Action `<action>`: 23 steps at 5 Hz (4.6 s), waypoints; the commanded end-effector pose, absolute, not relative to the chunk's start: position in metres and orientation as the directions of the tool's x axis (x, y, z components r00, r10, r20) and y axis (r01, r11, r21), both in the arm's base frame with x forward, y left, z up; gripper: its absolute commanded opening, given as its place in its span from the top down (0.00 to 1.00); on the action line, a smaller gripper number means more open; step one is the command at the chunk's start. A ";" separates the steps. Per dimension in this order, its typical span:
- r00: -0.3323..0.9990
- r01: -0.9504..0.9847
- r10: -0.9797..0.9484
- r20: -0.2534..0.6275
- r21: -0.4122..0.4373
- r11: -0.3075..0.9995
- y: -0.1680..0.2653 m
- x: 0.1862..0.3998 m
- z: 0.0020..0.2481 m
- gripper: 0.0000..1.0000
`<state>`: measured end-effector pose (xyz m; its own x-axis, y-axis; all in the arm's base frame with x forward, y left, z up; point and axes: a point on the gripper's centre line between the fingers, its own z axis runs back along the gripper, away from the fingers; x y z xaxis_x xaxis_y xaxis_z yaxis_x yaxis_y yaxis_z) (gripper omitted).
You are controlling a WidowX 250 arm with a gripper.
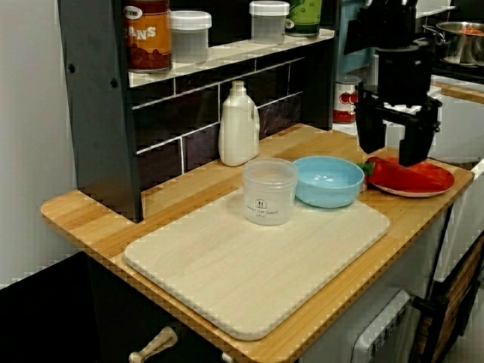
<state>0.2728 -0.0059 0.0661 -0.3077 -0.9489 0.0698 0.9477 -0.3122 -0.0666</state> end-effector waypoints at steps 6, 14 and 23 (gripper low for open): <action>-0.441 0.888 -0.880 0.176 -0.057 -0.457 -0.013 0.254 0.101 0.00; -0.469 0.881 -0.878 0.095 -0.024 -0.473 -0.021 0.284 0.065 0.00; -0.425 0.894 -0.902 0.081 -0.122 -0.432 -0.015 0.279 0.037 1.00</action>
<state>0.2716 -0.0187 0.0285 -0.4248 -0.9003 0.0948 0.8873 -0.4349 -0.1535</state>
